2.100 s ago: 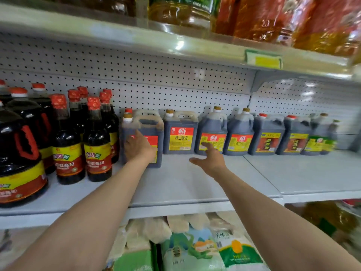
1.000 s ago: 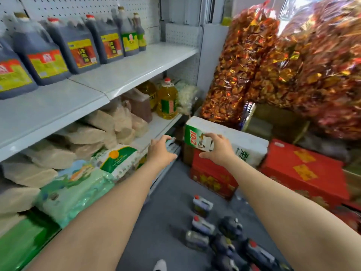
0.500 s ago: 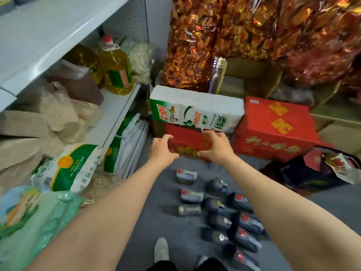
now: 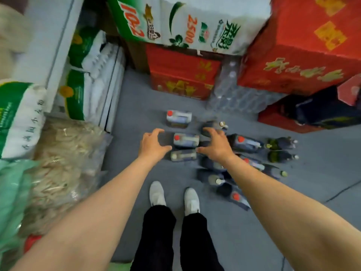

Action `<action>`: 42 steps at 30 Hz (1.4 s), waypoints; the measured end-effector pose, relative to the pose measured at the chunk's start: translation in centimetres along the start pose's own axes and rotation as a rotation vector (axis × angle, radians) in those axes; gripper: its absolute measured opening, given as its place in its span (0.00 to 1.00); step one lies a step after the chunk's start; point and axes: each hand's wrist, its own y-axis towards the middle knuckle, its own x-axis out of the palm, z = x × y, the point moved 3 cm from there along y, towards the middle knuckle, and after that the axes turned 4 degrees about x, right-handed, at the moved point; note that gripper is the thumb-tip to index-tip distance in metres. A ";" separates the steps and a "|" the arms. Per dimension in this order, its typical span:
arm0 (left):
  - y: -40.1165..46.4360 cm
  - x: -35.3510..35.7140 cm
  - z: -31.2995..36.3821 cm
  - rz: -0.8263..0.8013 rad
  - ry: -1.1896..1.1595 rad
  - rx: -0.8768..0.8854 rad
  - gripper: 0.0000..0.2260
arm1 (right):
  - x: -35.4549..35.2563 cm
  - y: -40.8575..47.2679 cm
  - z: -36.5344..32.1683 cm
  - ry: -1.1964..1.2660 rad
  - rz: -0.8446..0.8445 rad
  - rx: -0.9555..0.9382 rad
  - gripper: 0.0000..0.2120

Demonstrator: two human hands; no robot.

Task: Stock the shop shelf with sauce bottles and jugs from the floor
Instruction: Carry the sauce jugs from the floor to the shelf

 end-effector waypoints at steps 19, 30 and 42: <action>18.1 29.2 -22.4 -0.107 -0.210 0.008 0.49 | 26.4 21.7 21.1 0.063 -0.069 0.055 0.50; 23.5 33.3 -26.0 -0.002 -0.422 0.126 0.45 | 32.4 27.9 25.8 0.412 -0.029 0.063 0.43; 19.3 28.3 -26.4 -0.084 -0.647 -0.088 0.34 | 32.4 25.7 22.5 0.572 -0.238 0.103 0.28</action>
